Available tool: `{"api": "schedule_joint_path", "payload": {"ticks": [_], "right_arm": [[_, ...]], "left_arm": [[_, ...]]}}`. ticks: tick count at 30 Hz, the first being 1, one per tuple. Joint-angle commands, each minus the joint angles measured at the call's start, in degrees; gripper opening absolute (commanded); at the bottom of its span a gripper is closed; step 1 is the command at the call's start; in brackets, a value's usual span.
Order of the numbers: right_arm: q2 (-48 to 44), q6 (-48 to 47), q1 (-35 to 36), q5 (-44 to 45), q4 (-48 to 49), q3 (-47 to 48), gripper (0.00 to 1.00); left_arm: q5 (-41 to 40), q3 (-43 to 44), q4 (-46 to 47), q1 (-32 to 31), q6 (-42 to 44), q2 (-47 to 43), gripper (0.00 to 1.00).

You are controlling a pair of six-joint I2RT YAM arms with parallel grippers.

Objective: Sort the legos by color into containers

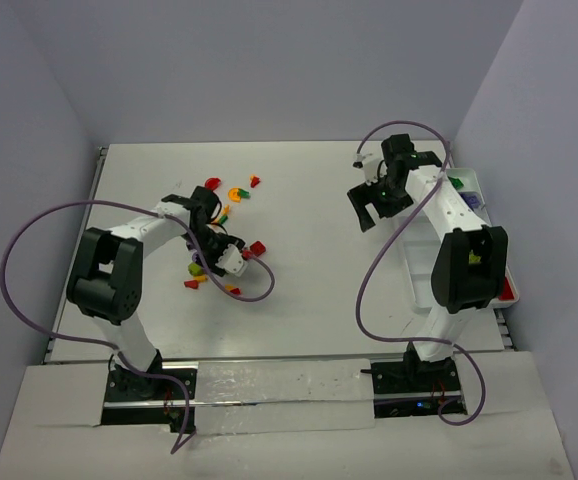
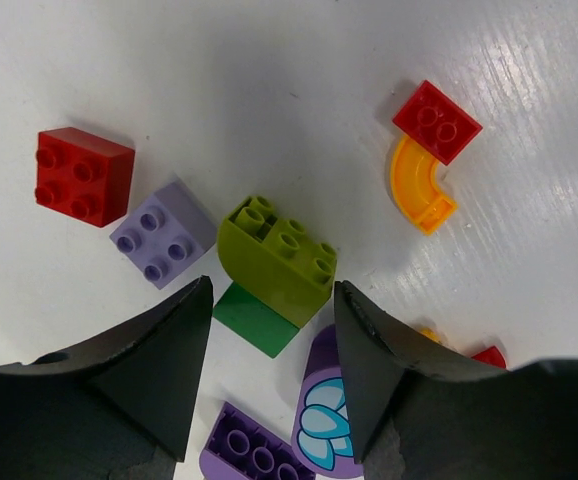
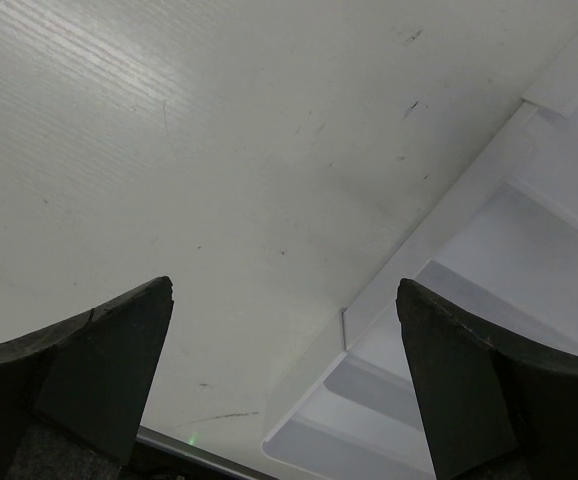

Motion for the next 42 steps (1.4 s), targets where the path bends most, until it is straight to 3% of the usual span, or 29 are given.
{"api": "schedule_joint_path", "payload": {"ticks": [1,10,18,24,27,31,32,34,38,42], "right_arm": [[0.28,-0.47,0.55,0.65,-1.55,1.76,1.0],[0.63,-0.47,0.55,0.56,-1.82,2.21,1.0],[-1.25,2.41,0.55,-3.18,0.29,2.53,1.0],[-4.41,8.61,0.47,-14.45,4.62,1.24,1.0],[-5.52,12.52,0.55,-25.87,5.93,1.98,1.0],[-5.69,20.52,0.8,-41.81,10.89,-0.37,1.0],[-5.86,22.39,0.82,-42.23,11.19,-1.32,1.0],[-6.53,26.32,2.41,-47.64,16.27,-3.32,1.0],[-7.62,31.29,6.04,-49.04,20.97,-4.29,1.0],[-5.67,33.74,9.83,-51.76,22.18,-2.88,1.0]], "left_arm": [[-0.33,-0.65,-0.31,-0.41,3.09,0.83,0.6],[-2.86,-1.87,-0.31,-0.49,3.7,1.53,0.61],[-0.14,-1.02,2.5,-1.4,-4.5,-0.08,0.35],[1.63,1.33,5.38,-2.98,-17.5,-4.42,0.15],[1.33,4.33,10.33,-5.65,-33.26,-8.52,0.0],[0.99,9.38,13.66,-9.09,-56.16,-11.25,0.0],[1.01,10.35,13.91,-9.83,-56.67,-11.62,0.0],[2.5,12.23,14.48,-11.9,-66.63,-12.81,0.0],[-0.06,13.28,15.6,-16.33,-76.13,-14.82,0.0],[-4.4,15.72,15.46,-20.72,-79.3,-14.74,0.0]]}}
